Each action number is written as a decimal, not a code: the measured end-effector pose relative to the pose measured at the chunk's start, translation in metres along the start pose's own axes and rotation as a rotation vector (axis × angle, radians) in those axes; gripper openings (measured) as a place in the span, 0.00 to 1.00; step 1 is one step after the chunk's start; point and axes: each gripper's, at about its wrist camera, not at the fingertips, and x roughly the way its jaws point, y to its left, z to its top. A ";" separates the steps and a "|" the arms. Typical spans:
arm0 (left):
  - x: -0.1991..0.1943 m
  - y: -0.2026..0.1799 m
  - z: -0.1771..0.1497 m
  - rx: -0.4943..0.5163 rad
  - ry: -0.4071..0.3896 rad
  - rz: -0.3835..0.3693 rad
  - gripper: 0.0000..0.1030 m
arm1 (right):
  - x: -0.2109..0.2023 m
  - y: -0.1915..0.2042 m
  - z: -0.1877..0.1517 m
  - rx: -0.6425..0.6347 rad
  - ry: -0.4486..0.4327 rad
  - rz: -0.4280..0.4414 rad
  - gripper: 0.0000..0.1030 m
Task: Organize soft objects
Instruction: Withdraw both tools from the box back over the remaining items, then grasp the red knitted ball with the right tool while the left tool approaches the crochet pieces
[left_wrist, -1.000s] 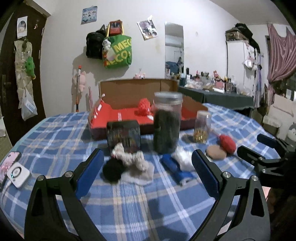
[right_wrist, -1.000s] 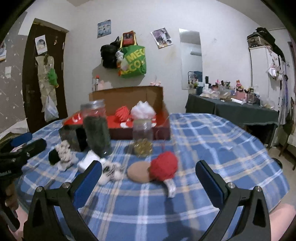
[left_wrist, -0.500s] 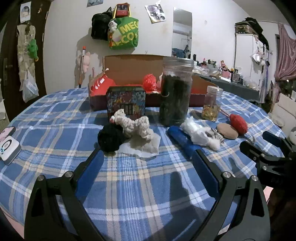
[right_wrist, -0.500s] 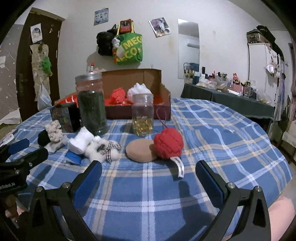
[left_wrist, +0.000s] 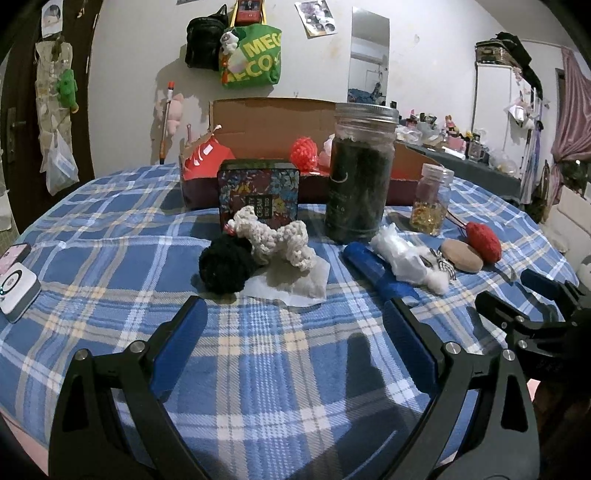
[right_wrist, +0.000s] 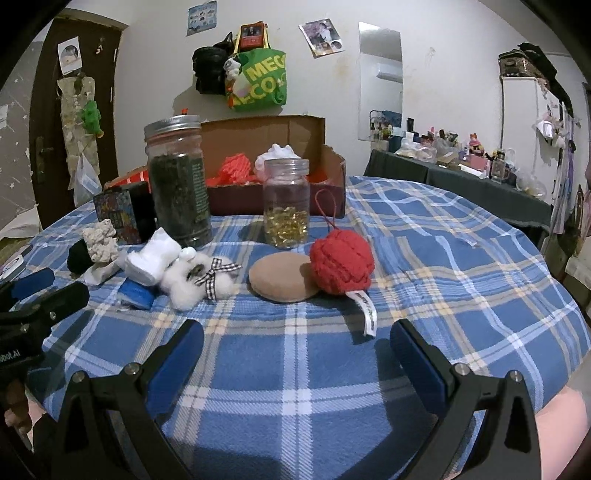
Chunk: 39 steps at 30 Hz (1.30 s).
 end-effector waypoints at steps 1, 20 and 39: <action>-0.001 0.001 0.001 0.000 -0.001 -0.004 0.94 | 0.001 0.000 0.001 -0.002 0.005 0.008 1.00; 0.029 0.015 0.057 0.036 0.118 0.000 0.94 | 0.014 -0.041 0.051 0.096 0.075 0.048 1.00; 0.052 0.025 0.069 0.055 0.188 -0.091 0.19 | 0.053 -0.053 0.058 0.129 0.220 0.153 0.45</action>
